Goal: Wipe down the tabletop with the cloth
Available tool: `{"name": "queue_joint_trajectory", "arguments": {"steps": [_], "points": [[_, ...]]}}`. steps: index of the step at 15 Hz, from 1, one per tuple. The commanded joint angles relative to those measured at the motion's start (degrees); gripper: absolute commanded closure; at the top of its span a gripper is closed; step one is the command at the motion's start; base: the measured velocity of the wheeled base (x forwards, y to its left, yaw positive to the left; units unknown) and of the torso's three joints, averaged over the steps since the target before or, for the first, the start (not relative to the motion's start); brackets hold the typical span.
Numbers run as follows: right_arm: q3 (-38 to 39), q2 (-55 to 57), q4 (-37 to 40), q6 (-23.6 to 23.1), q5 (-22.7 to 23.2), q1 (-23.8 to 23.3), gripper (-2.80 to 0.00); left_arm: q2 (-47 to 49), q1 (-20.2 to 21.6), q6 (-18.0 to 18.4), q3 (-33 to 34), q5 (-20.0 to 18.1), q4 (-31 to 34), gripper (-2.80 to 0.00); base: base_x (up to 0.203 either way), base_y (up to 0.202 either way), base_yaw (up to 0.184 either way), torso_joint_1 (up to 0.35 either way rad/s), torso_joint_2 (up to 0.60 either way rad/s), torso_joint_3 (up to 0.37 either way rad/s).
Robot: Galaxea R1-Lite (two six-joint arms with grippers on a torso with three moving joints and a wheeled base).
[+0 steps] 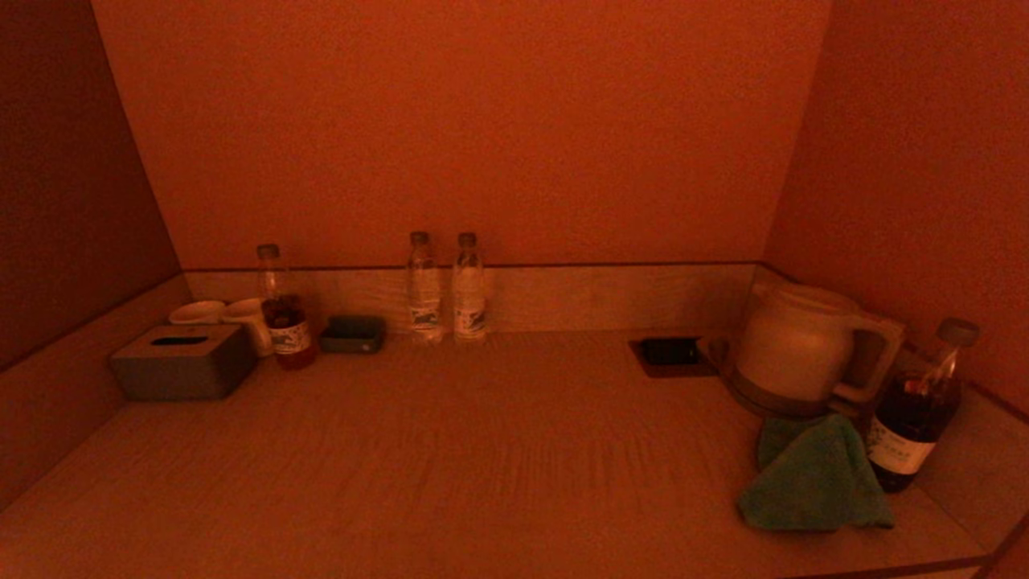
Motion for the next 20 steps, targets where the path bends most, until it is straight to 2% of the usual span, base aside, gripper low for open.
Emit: {"name": "queue_joint_trajectory", "arguments": {"steps": [1, 6, 11, 20], "points": [[0.2, 0.0, 0.0, 0.0, 0.0, 0.0, 0.00, 0.0, 0.0, 0.0, 0.0, 0.0, 0.0, 0.00, 0.000, 0.000, 0.000, 0.000, 0.00, 0.000], [0.5, 0.0, -2.7, 0.2, 0.2, 0.0, 0.00, 0.0, 0.0, 0.0, 0.0, 0.0, 0.0, 0.00, 0.000, 0.000, 0.000, 0.000, 0.00, 0.000], [7.0, 0.0, -11.6, -0.3, 0.5, 0.0, 0.00, 0.0, 0.1, 0.0, 0.0, 0.0, 0.0, 0.00, 0.000, 0.000, 0.000, 0.000, 0.00, 0.000], [8.2, 0.0, -11.1, 0.3, 0.5, 0.0, 0.00, 0.0, 0.0, 0.0, 0.0, 0.0, 0.0, 0.00, 0.000, 0.000, 0.000, 0.000, 0.00, 0.000]]}}
